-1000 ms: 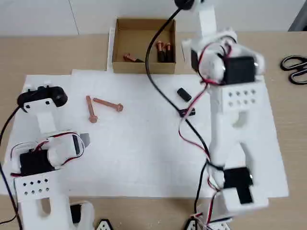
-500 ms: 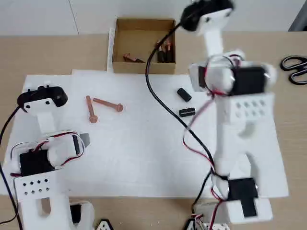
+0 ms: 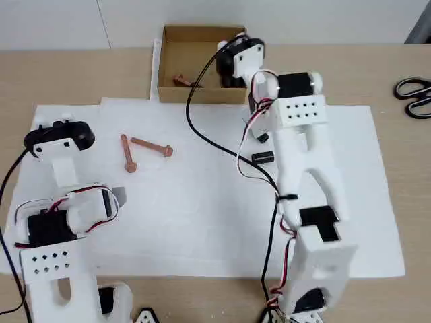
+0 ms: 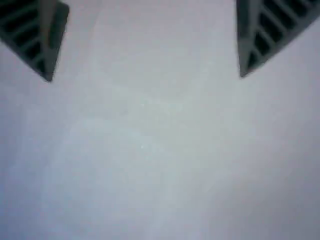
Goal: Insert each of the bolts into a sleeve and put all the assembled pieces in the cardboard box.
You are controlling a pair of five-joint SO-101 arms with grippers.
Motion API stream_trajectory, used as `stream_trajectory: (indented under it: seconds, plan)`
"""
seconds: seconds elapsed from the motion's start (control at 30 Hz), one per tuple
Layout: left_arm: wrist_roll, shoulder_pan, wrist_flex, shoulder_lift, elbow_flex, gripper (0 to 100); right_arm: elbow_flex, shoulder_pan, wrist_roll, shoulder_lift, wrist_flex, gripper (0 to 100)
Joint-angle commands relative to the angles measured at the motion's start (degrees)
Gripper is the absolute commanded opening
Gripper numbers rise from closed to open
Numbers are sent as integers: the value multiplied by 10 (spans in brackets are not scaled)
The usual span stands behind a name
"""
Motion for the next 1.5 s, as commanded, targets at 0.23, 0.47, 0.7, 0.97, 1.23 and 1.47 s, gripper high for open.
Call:
stream_trajectory:
  seconds: [0.23, 0.47, 0.7, 0.97, 1.23, 1.47]
  plan:
    - [-3, -4, -26, -10, 15, 225, -2, -3, 11, 95, -96, 195]
    - [-3, -4, -26, -10, 15, 225, -2, -2, 8, 144, -129, 194]
    - [-3, -3, -26, -10, 15, 225, -2, 0, 8, 174, -136, 194]
    - [-3, -3, -26, -10, 15, 225, -2, 3, 7, 209, -143, 98]
    - [-3, -3, -26, -10, 15, 225, -2, 18, 7, 209, -148, 58]
    - [-3, -3, -26, -10, 15, 225, -74, 29, 7, 154, -64, 57]
